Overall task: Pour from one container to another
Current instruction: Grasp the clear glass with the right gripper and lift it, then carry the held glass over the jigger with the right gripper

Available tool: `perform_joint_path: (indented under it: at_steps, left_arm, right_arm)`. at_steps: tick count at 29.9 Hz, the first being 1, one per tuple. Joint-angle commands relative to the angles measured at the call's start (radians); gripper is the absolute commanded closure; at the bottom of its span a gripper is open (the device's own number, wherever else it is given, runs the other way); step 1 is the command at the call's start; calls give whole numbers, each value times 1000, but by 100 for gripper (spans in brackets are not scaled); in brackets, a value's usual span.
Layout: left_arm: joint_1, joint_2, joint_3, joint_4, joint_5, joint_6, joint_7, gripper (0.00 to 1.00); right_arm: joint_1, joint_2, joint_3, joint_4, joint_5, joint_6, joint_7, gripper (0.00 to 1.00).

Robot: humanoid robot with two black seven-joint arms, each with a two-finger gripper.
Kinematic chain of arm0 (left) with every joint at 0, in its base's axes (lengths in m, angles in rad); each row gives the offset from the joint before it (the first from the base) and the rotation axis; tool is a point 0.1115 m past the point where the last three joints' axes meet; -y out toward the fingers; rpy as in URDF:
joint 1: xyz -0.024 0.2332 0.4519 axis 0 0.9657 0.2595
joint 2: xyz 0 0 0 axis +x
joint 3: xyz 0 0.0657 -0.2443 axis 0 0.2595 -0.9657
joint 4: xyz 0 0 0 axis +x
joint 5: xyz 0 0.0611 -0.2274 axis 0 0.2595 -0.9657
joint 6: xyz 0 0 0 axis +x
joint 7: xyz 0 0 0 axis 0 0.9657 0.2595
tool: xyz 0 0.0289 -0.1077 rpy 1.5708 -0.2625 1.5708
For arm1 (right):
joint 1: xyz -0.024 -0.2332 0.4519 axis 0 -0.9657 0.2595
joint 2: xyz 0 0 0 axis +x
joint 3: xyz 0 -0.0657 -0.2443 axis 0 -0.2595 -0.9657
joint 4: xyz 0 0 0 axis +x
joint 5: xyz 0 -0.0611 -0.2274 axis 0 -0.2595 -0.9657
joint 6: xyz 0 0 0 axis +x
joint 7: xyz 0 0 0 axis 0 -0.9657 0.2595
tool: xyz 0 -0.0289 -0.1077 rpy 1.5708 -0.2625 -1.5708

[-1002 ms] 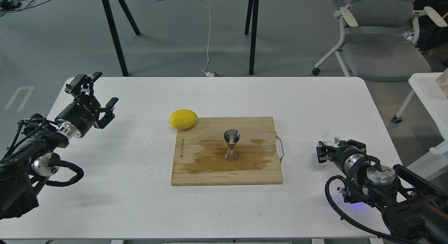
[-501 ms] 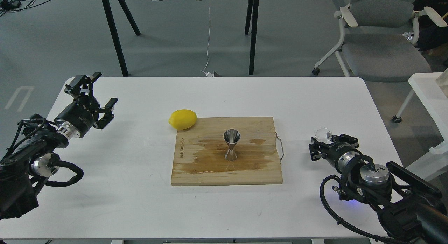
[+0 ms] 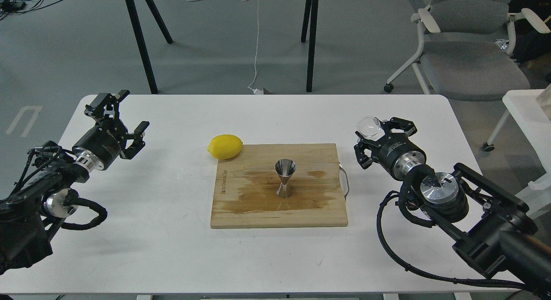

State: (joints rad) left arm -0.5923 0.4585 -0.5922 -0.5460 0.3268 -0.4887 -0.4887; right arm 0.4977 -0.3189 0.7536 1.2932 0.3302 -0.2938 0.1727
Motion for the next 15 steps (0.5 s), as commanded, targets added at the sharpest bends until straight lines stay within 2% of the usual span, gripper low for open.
perform_joint_path:
  at_steps: [1,9,15]
  left_arm:
    - [0,-3,0,0,0,0,0,1]
    - [-1,-8,0,0,0,0,0,1]
    - [-1,-9,0,0,0,0,0,1]
  right_arm:
    - [56,72,-80,6,-114,-19,-28,57]
    - [150,155,-243,5,-258,-68,-47,57]
    - [162,158,-286,18,-358,-88,-71,57]
